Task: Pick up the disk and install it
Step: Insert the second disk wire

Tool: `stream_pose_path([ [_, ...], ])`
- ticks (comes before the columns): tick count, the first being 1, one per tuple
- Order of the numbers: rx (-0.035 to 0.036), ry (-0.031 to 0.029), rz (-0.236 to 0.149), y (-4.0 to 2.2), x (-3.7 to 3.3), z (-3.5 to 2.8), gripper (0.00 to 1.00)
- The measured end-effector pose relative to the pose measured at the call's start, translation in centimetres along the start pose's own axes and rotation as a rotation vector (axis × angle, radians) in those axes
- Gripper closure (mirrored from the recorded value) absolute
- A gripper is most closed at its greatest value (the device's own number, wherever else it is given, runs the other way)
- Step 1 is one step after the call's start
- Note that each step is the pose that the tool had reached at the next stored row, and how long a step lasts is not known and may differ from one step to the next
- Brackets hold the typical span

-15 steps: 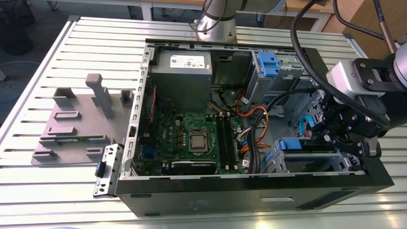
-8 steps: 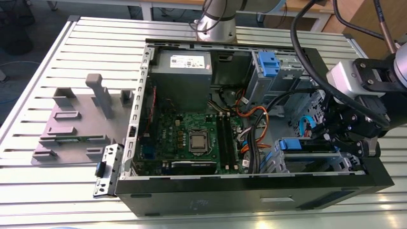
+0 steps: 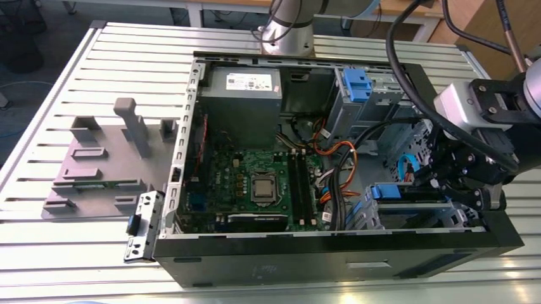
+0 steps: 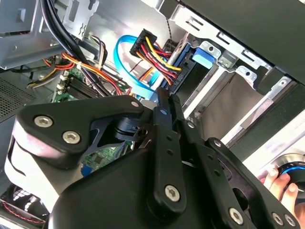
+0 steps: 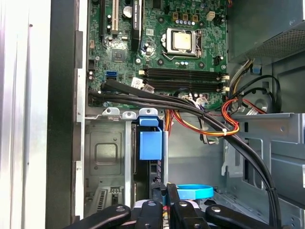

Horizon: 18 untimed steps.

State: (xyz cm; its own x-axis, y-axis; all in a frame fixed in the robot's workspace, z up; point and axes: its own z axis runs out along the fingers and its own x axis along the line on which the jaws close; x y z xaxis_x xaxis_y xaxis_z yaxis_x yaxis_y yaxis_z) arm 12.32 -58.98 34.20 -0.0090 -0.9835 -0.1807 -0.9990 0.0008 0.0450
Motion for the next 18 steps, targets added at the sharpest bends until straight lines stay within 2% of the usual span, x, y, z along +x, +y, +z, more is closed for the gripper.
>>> stream_pose_path([
  [18, -0.0020, 0.0008, -0.009, -0.10, 0.26, 0.83, 0.84],
])
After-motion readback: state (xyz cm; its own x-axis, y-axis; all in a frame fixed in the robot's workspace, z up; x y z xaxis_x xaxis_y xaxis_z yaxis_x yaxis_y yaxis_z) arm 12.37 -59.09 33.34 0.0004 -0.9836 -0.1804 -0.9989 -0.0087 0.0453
